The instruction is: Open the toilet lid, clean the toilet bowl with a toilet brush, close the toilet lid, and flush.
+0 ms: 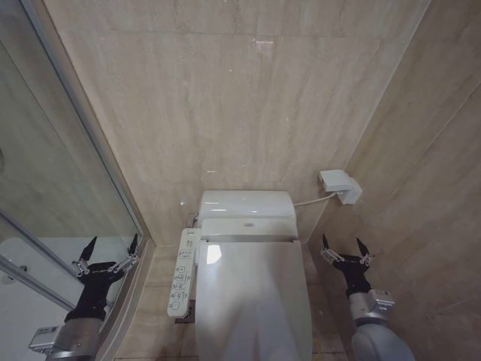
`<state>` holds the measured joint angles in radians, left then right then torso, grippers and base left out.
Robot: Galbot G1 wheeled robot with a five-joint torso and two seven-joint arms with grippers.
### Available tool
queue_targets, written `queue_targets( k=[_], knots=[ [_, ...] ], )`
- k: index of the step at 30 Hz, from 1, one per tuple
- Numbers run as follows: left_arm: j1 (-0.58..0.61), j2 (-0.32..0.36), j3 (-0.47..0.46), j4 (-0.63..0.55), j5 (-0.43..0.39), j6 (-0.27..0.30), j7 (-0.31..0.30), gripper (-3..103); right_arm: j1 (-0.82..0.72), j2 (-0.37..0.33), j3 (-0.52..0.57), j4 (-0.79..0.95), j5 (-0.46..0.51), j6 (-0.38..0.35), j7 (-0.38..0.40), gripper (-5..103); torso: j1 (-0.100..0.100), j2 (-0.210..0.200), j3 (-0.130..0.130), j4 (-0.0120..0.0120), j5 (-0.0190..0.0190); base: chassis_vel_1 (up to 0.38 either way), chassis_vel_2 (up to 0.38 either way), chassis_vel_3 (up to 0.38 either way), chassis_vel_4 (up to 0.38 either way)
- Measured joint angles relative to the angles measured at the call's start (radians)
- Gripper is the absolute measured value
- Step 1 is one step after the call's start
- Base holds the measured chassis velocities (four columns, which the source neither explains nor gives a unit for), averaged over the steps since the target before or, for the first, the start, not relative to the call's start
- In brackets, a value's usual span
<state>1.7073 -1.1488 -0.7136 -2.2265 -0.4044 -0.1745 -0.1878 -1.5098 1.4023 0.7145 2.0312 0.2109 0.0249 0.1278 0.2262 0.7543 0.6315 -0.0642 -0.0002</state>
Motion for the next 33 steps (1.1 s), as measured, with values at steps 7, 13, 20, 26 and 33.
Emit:
queue_targets(
  k=[7,13,20,26,33],
  knots=[
    [-0.016,0.03,-0.06,0.044,-0.051,-0.009,0.037,100,0.0,0.0,0.0,0.0,0.0,0.0,0.0,100,0.0,0.0,0.0,0.0002,0.0002,0.0,0.0,0.0,0.0],
    [-0.029,0.035,-0.064,0.051,-0.074,-0.006,0.051,100,0.0,0.0,0.0,0.0,0.0,0.0,0.0,100,0.0,0.0,0.0,0.0002,0.0002,0.0,0.0,0.0,0.0],
    [-0.027,0.021,-0.02,0.045,-0.02,-0.004,0.006,100,0.0,0.0,0.0,0.0,0.0,0.0,0.0,100,0.0,0.0,0.0,0.0002,0.0001,0.0,0.0,0.0,0.0],
    [-0.027,0.029,-0.008,0.035,0.0,-0.01,0.009,100,0.0,0.0,0.0,0.0,0.0,0.0,0.0,100,0.0,0.0,0.0,0.0002,0.0001,0.0,0.0,0.0,0.0],
    [-0.027,0.033,-0.004,0.027,0.002,-0.016,0.024,100,0.0,0.0,0.0,0.0,0.0,0.0,0.0,100,0.0,0.0,0.0,0.0001,0.0002,0.0,0.0,0.0,0.0]
  ],
)
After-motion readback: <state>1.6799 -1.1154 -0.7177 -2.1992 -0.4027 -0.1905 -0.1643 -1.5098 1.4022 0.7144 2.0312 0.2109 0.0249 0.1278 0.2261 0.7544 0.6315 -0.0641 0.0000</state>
